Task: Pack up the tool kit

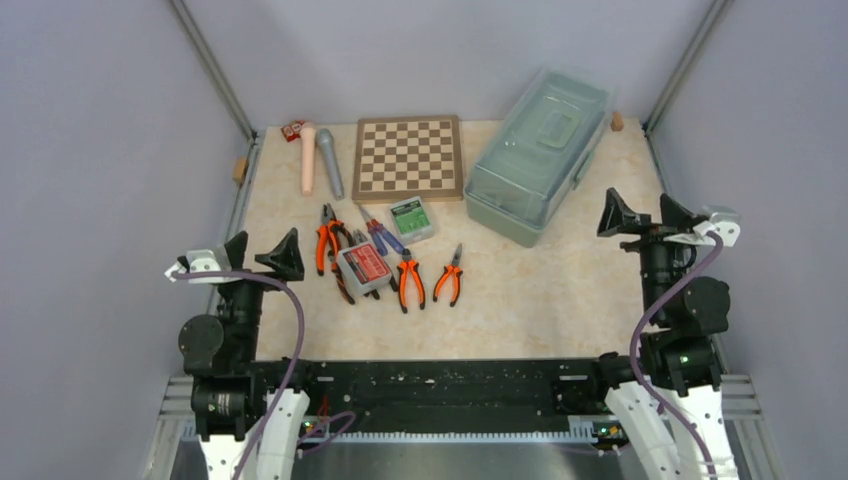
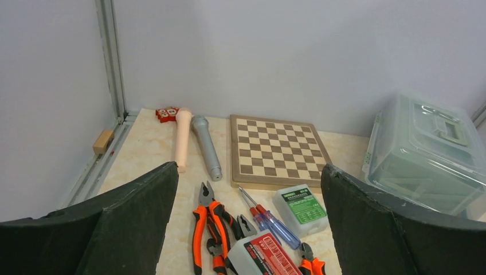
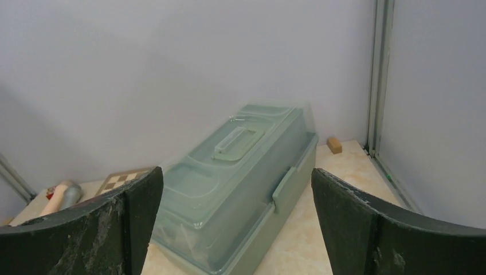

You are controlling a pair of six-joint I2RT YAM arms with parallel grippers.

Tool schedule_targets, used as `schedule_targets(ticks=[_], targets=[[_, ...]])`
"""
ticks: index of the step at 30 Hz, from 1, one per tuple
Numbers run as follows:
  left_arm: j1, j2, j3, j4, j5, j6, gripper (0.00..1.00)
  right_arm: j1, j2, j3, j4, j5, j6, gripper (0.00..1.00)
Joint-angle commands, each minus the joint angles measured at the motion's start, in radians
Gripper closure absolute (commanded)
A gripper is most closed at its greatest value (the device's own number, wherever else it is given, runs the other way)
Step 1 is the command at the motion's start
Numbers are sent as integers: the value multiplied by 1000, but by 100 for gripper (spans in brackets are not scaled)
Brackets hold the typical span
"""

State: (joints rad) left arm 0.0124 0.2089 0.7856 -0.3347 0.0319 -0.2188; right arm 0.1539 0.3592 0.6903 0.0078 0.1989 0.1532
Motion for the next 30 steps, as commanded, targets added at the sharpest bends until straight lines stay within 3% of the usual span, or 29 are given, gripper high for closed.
schedule_targets(ticks=[1, 8, 12, 16, 21, 30], targets=[[4, -16, -31, 68, -12, -16, 1, -8, 46, 51, 0, -59, -1, 1], [5, -32, -125, 84, -13, -27, 1, -9, 305, 189, -106, -243, 26, 1], [5, -52, -183, 101, -15, -36, 1, -8, 512, 354, -220, -300, 35, 1], [1, -65, -214, 106, -21, -40, 1, -9, 748, 545, -376, -243, 67, 1], [-7, -86, -219, 87, -69, -20, 1, -19, 973, 716, -440, -17, 131, 1], [-42, -98, -221, 79, -79, -13, 1, -189, 1351, 1059, -511, -52, 266, 1]])
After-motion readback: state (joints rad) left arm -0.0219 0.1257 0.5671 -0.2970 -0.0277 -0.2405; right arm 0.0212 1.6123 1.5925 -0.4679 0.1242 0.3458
